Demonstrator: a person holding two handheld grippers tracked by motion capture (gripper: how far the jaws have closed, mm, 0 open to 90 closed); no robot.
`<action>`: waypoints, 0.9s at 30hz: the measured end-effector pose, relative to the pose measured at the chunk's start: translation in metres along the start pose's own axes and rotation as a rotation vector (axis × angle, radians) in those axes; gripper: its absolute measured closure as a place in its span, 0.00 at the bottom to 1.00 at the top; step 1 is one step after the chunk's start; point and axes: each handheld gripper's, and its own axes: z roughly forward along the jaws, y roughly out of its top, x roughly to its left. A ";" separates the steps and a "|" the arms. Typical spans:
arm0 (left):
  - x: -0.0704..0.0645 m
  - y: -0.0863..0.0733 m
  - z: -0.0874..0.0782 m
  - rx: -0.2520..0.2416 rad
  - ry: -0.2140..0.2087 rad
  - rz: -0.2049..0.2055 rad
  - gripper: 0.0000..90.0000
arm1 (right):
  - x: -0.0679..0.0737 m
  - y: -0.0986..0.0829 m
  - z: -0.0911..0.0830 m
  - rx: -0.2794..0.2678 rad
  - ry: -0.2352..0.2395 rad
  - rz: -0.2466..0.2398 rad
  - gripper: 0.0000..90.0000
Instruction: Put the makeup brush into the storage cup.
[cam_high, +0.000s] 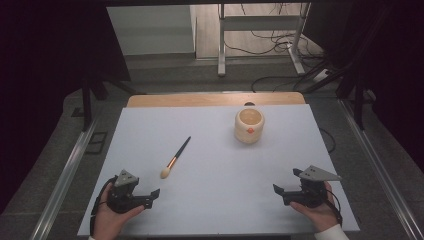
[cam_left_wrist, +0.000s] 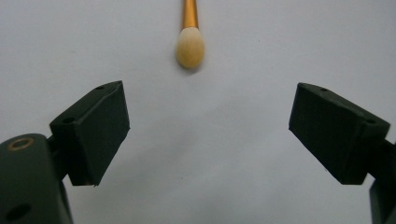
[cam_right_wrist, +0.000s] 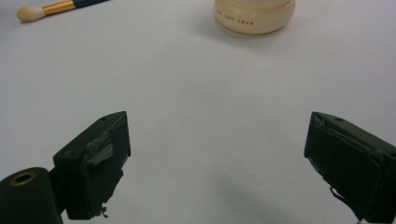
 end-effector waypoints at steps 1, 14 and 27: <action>0.000 0.001 -0.001 0.000 -0.001 -0.004 0.15 | 0.000 0.000 0.000 0.000 0.000 0.000 0.08; 0.004 0.016 -0.001 0.057 -0.007 -0.022 0.15 | 0.001 0.001 0.002 0.001 -0.004 -0.006 0.08; 0.005 0.043 0.015 0.130 -0.007 0.000 0.15 | 0.001 0.002 0.002 0.003 -0.006 -0.012 0.08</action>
